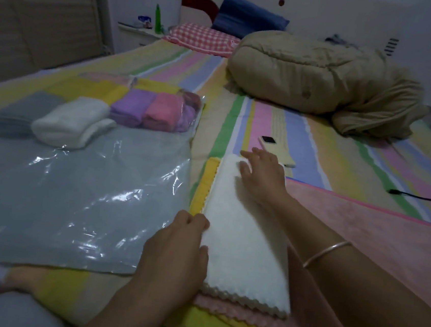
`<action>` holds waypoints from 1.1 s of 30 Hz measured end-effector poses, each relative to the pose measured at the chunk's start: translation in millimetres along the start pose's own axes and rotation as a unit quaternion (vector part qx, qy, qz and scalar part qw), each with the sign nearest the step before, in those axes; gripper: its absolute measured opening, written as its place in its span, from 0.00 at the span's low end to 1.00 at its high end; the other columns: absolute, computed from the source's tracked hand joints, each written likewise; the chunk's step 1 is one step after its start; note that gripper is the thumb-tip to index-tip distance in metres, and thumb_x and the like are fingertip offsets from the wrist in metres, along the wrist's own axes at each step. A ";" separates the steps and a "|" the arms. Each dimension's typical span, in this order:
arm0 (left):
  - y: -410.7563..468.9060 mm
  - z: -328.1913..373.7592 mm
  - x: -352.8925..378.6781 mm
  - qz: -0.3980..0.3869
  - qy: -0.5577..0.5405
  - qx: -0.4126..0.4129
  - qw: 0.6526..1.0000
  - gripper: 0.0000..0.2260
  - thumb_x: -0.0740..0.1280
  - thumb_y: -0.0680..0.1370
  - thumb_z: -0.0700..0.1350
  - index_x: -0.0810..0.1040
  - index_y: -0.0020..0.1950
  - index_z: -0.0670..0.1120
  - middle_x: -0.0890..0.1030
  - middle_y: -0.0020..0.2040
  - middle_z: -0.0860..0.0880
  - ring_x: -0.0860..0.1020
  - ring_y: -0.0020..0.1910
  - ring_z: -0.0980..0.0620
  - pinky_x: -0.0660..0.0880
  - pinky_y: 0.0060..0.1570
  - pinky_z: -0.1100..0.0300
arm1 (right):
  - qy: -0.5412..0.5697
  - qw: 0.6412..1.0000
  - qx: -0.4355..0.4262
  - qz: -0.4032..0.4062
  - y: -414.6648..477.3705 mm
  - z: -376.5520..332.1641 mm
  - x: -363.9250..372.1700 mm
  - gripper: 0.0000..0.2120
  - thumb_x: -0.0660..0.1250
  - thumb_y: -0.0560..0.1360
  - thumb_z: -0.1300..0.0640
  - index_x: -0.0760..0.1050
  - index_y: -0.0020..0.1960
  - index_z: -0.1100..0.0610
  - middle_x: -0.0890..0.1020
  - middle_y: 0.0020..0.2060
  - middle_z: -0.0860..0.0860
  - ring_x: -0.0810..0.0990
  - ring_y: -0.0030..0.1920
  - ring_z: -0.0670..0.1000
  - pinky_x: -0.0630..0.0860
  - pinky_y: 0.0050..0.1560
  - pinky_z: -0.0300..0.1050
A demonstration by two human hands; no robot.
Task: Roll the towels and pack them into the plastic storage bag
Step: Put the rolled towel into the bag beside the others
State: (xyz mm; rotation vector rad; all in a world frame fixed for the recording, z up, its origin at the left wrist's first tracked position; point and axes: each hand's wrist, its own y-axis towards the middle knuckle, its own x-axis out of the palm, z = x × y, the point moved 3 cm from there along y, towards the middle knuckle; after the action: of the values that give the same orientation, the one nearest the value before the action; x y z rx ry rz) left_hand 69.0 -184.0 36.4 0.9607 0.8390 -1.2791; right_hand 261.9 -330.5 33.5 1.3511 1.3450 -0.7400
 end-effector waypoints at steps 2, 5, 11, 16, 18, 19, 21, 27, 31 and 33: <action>3.8 9.3 -4.8 0.074 0.087 0.029 0.993 0.14 0.65 0.73 0.47 0.74 0.59 0.51 0.74 0.60 0.50 0.77 0.53 0.44 0.72 0.48 0.52 | -0.053 0.995 -0.016 -0.082 -12.2 8.5 7.6 0.23 0.48 0.82 0.45 0.57 0.76 0.48 0.54 0.77 0.52 0.49 0.77 0.53 0.47 0.74 0.53; 18.2 25.5 4.4 0.116 0.100 0.194 0.969 0.23 0.59 0.71 0.44 0.76 0.66 0.45 0.72 0.70 0.42 0.68 0.70 0.38 0.62 0.65 0.44 | -0.012 0.996 -0.031 -0.081 -34.2 15.0 1.2 0.24 0.46 0.82 0.45 0.55 0.77 0.48 0.52 0.78 0.50 0.47 0.77 0.51 0.44 0.76 0.53; 30.6 12.5 49.5 -0.091 0.128 0.259 0.953 0.35 0.28 0.74 0.64 0.44 0.79 0.52 0.43 0.79 0.49 0.40 0.77 0.53 0.40 0.76 0.51 | 0.042 0.984 -0.171 -0.010 -127.2 55.0 -26.8 0.29 0.57 0.72 0.62 0.65 0.73 0.53 0.64 0.74 0.53 0.63 0.73 0.56 0.63 0.72 0.55; 31.0 8.5 50.8 -0.090 0.038 0.249 0.964 0.39 0.29 0.72 0.68 0.51 0.78 0.54 0.49 0.79 0.52 0.45 0.77 0.57 0.43 0.76 0.55 | 0.035 0.965 -0.259 -0.026 -175.0 61.5 -35.0 0.26 0.61 0.75 0.55 0.65 0.73 0.52 0.63 0.75 0.50 0.61 0.75 0.52 0.64 0.71 0.50; 27.2 14.1 42.0 -0.049 -0.055 0.241 0.968 0.33 0.40 0.76 0.64 0.65 0.74 0.52 0.62 0.76 0.52 0.56 0.76 0.57 0.50 0.76 0.55 | 0.023 0.951 -0.307 -0.010 -181.5 49.8 -37.6 0.24 0.64 0.76 0.54 0.69 0.71 0.53 0.67 0.73 0.51 0.64 0.74 0.52 0.64 0.71 0.49; 23.6 15.4 37.8 -0.028 -0.096 0.237 0.966 0.30 0.43 0.78 0.63 0.70 0.71 0.52 0.68 0.73 0.53 0.61 0.74 0.59 0.55 0.74 0.54 | 0.021 0.945 -0.327 -0.002 -184.3 44.3 -37.9 0.22 0.63 0.77 0.54 0.71 0.70 0.54 0.69 0.72 0.51 0.65 0.73 0.51 0.64 0.71 0.48; 11.3 19.0 27.3 0.010 -0.150 0.239 0.959 0.28 0.48 0.78 0.67 0.76 0.65 0.53 0.75 0.67 0.56 0.69 0.68 0.61 0.62 0.70 0.55 | 0.034 0.939 -0.342 0.018 -188.0 38.3 -37.1 0.19 0.61 0.78 0.54 0.73 0.67 0.55 0.73 0.69 0.50 0.69 0.70 0.48 0.65 0.70 0.47; -11.0 16.9 29.4 0.082 -0.037 0.296 0.951 0.34 0.70 0.65 0.59 0.71 0.69 0.49 0.78 0.62 0.54 0.73 0.62 0.56 0.60 0.70 0.54 | 0.173 0.949 -0.256 0.070 -185.4 36.4 -48.5 0.19 0.57 0.76 0.55 0.77 0.64 0.55 0.79 0.63 0.50 0.75 0.64 0.48 0.70 0.66 0.46; -6.7 7.9 14.2 0.152 -0.084 0.254 0.952 0.31 0.64 0.58 0.42 0.77 0.61 0.45 0.81 0.57 0.49 0.74 0.57 0.52 0.67 0.64 0.54 | 0.201 0.952 -0.216 0.083 -180.9 42.1 -67.2 0.17 0.61 0.75 0.58 0.78 0.62 0.53 0.80 0.60 0.45 0.77 0.61 0.44 0.69 0.61 0.31; -8.8 7.7 1.4 0.176 -0.146 0.276 0.934 0.24 0.61 0.62 0.43 0.81 0.57 0.44 0.82 0.55 0.50 0.76 0.57 0.55 0.70 0.62 0.58 | 0.215 0.947 -0.226 0.071 -179.2 49.7 -77.2 0.19 0.64 0.73 0.66 0.79 0.61 0.53 0.82 0.56 0.42 0.80 0.57 0.43 0.72 0.54 0.29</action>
State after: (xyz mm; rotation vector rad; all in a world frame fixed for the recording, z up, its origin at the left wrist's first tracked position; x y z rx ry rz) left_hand 60.3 -191.9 37.0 1.2530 0.0530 -1.3172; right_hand 88.7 -432.1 49.2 1.2514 1.6133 -0.0171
